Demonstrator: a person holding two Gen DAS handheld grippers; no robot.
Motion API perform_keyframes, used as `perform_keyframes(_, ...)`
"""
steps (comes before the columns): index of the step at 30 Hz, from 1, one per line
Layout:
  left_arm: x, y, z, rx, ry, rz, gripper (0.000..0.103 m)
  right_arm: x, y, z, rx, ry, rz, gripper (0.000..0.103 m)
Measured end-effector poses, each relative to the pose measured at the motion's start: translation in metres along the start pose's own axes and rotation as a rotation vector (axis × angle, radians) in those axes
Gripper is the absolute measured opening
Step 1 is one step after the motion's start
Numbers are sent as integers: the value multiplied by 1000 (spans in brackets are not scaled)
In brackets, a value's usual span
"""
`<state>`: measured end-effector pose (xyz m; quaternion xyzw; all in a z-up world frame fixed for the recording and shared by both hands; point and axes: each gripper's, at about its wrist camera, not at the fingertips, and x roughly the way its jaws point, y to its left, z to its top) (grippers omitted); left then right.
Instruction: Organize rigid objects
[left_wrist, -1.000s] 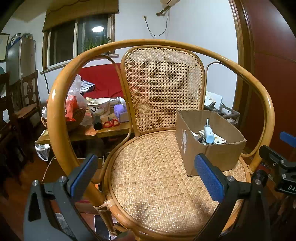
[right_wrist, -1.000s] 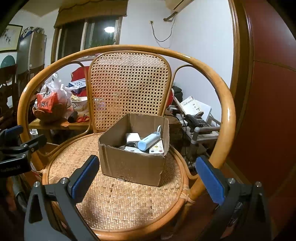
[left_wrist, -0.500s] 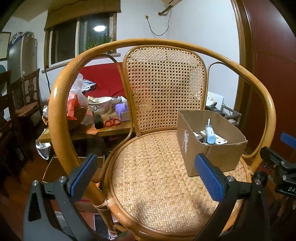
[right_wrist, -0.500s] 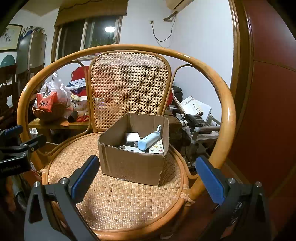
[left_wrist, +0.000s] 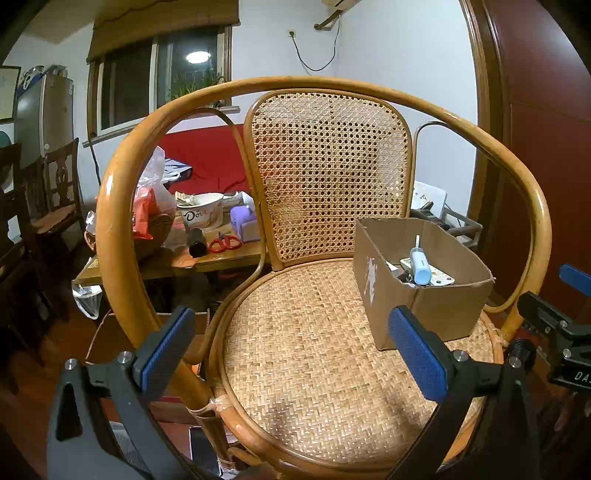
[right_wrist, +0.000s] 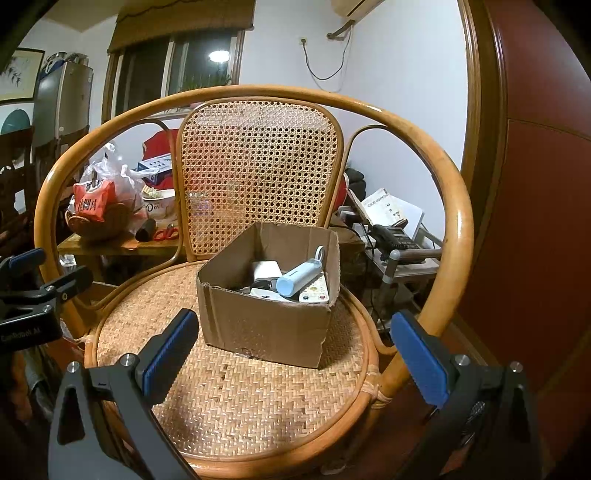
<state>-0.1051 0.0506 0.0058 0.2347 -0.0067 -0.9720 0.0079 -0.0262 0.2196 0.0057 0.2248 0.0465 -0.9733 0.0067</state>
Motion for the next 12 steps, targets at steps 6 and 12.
perform_keyframes(6, 1, 2, 0, 5, -1, 2, 103, 1, 1, -1, -2, 4, 1, 103)
perform_keyframes(12, 0, 3, -2, 12, -7, -4, 103, 1, 1, -2, -2, 7, 1, 103)
